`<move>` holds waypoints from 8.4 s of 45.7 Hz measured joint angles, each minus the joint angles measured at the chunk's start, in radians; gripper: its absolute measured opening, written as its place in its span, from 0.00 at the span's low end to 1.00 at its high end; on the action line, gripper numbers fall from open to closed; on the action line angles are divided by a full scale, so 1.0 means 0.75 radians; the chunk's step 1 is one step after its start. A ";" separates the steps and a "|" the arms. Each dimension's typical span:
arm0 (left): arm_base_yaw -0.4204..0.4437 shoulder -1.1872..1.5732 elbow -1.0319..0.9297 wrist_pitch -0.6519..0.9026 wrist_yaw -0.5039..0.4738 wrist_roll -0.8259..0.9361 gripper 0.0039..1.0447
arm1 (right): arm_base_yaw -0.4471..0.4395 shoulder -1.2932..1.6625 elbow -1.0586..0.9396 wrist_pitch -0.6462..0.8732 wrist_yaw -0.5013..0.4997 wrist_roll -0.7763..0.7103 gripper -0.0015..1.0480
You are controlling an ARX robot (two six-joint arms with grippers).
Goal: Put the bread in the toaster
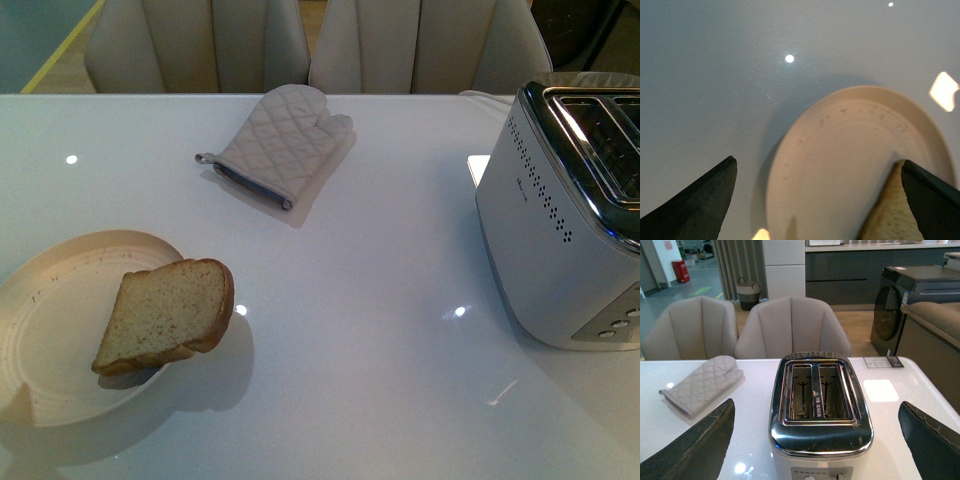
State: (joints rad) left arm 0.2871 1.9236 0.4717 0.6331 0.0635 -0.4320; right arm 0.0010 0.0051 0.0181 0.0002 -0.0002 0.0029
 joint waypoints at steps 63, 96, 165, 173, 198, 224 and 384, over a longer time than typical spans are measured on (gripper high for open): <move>-0.521 0.532 0.270 0.004 -0.145 -0.159 0.04 | 0.000 0.000 0.000 0.000 0.000 0.000 0.91; -0.609 0.388 0.206 0.023 -0.139 -0.182 0.52 | 0.000 0.000 0.000 0.000 0.000 0.000 0.91; -0.382 -1.908 -0.536 -0.287 -0.084 0.557 0.03 | 0.000 0.000 0.000 0.000 0.000 0.000 0.91; -0.382 -2.029 -0.569 -0.372 -0.084 0.561 0.03 | 0.000 0.000 0.000 0.000 0.000 0.000 0.91; -0.382 -2.308 -0.613 -0.587 -0.084 0.562 0.03 | 0.000 0.000 0.000 -0.001 0.001 0.000 0.91; -0.382 -2.556 -0.612 -0.842 -0.085 0.562 0.15 | 0.018 0.023 0.013 -0.045 0.071 0.028 0.91; -0.382 -2.558 -0.612 -0.842 -0.085 0.565 0.94 | 0.178 1.912 1.120 0.259 0.333 0.096 0.03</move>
State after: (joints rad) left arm 0.0006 0.0051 0.0124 0.0013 -0.0002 -0.0086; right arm 0.1341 1.4391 0.8577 0.1944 0.2493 0.0746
